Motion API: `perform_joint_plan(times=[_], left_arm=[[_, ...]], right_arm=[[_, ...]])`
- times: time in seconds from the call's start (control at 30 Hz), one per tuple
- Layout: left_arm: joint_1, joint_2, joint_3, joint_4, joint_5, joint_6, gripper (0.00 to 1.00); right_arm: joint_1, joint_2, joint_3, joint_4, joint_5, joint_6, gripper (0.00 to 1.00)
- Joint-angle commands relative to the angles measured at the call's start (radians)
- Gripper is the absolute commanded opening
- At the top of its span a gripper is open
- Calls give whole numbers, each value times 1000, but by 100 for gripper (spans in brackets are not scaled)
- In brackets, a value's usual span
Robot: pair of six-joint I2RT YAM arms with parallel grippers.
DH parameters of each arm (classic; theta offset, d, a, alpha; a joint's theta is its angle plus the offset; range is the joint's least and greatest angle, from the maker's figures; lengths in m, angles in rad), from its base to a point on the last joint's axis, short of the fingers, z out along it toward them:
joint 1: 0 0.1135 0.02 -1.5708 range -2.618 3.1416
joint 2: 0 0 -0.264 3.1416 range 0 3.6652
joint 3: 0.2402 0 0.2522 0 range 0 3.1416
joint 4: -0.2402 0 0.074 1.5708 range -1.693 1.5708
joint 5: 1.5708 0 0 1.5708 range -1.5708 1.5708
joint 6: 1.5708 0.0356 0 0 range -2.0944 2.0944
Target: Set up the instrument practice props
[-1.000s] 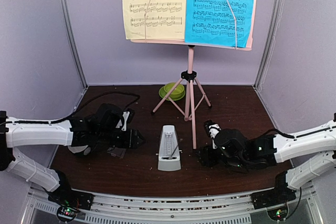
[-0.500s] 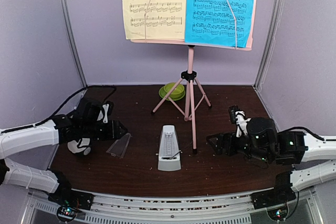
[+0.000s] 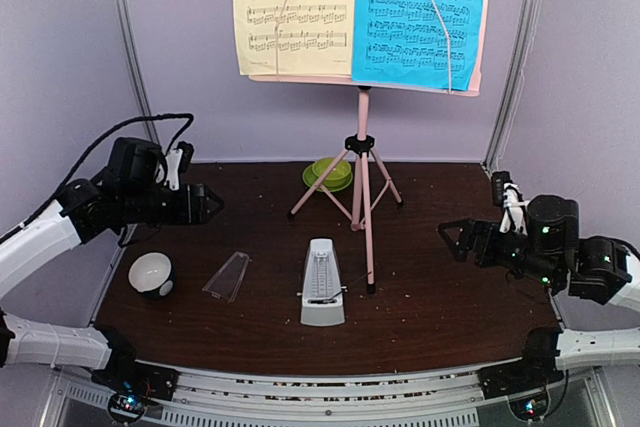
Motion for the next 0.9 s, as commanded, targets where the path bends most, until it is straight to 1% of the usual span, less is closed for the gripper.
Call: perform_joint_plan(times=[0.0, 0.07, 0.13, 0.23, 0.43, 0.53, 0.67, 0.77, 0.87], left_arm=[[8, -35, 89, -114, -37, 65, 77], [9, -55, 100, -129, -45, 65, 90], [10, -78, 102, -134, -38, 64, 97], [9, -125, 92, -147, -51, 43, 98], [8, -244, 16, -196, -115, -38, 98], [9, -270, -6, -270, -145, -94, 98], [9, -289, -61, -329, -130, -163, 98], [8, -317, -123, -333, -129, -229, 98], [9, -350, -172, -316, -138, -280, 98]], right_arm=[[-25, -49, 73, -129, 36, -33, 100], [-33, -75, 94, -166, 52, -35, 100], [-38, -106, 108, -202, 72, -35, 100], [-42, -155, 116, -253, 107, -27, 100], [-44, -283, 89, -326, 164, 5, 100], [-44, -363, 43, -359, 189, 49, 100], [-44, -487, -44, -406, 201, 135, 100], [-44, -568, -93, -354, 183, 132, 100], [-43, -564, -113, -347, 205, 148, 100]])
